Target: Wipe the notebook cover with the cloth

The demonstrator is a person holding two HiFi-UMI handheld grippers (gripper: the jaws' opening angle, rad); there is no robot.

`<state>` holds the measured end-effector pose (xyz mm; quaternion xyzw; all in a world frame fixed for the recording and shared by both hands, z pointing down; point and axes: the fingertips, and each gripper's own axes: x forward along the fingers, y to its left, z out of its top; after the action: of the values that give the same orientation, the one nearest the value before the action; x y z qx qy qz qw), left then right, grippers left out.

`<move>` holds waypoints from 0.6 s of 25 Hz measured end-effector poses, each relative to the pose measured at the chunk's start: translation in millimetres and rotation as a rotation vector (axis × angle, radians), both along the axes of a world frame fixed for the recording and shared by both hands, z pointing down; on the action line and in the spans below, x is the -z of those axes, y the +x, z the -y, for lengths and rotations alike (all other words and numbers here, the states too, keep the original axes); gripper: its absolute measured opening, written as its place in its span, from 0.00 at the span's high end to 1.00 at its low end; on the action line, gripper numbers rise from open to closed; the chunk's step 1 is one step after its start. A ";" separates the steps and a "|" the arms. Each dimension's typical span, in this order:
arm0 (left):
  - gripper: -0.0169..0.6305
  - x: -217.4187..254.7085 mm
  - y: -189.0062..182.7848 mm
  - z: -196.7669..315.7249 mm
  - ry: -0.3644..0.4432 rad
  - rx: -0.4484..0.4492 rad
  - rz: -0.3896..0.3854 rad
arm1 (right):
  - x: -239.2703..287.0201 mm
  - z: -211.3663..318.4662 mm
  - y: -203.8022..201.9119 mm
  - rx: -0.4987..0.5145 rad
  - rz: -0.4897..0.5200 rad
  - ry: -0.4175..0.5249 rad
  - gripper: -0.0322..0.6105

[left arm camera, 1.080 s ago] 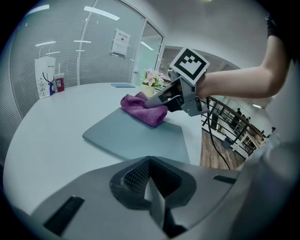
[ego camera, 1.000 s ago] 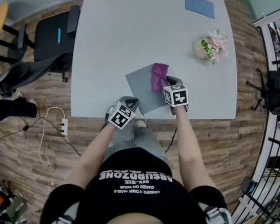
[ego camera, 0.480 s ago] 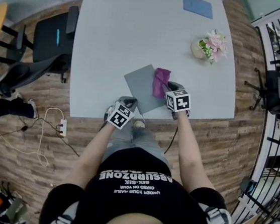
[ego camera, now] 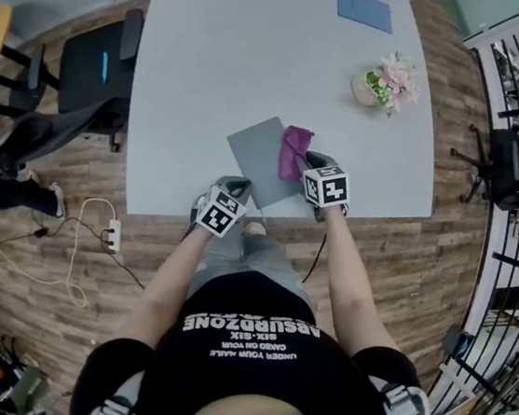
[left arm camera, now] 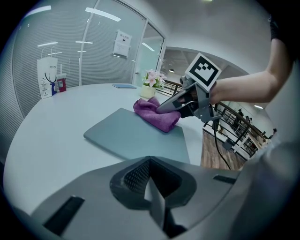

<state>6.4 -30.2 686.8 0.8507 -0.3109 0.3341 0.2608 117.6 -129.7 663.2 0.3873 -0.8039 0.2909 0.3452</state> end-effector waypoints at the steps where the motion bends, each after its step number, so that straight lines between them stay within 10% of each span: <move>1: 0.95 0.1 0.2 -0.2 -0.001 0.003 -0.002 | 0.3 -0.7 -2.8 0.007 0.001 0.001 0.84; 15: 0.95 -2.2 -0.5 -1.1 -0.001 0.035 0.002 | 3.1 -21.1 -63.9 0.127 0.075 -0.004 0.84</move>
<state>5.9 -29.1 689.0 0.8447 -0.3259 0.3303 0.2668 53.7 -108.5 660.1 0.3238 -0.8385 0.2844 0.3333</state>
